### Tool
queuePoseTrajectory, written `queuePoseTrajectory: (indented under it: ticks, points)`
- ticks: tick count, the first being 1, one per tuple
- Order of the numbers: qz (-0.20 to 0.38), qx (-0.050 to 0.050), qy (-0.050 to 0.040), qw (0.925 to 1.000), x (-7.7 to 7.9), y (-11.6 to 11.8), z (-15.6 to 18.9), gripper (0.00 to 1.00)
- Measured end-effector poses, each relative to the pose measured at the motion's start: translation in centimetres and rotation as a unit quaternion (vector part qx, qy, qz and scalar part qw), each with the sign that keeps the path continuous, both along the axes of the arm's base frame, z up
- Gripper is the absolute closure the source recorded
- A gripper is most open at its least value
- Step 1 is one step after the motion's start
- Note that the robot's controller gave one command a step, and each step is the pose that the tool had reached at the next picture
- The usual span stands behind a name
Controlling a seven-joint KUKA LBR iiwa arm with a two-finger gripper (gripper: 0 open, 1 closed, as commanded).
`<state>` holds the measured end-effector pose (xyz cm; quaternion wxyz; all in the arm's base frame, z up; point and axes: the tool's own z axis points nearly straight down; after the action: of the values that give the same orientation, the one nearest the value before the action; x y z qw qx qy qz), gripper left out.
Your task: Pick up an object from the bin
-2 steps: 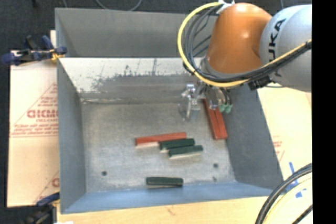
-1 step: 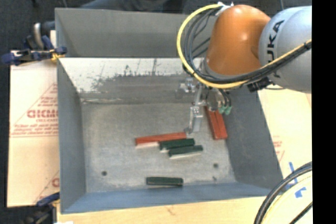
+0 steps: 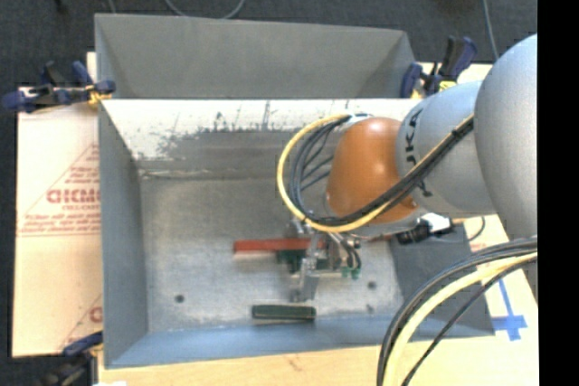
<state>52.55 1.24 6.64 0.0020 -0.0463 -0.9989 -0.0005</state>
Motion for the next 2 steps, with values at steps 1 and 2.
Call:
queuePoseTrajectory:
  ticks: [1, 2]
  points:
    - [0.0, 0.0, -0.0039, 1.0, 0.3, 0.0, 0.4, 1.0]
    - [-0.024, -0.001, -0.0087, 0.9997, 3.8, -3.4, 13.2, 1.0]
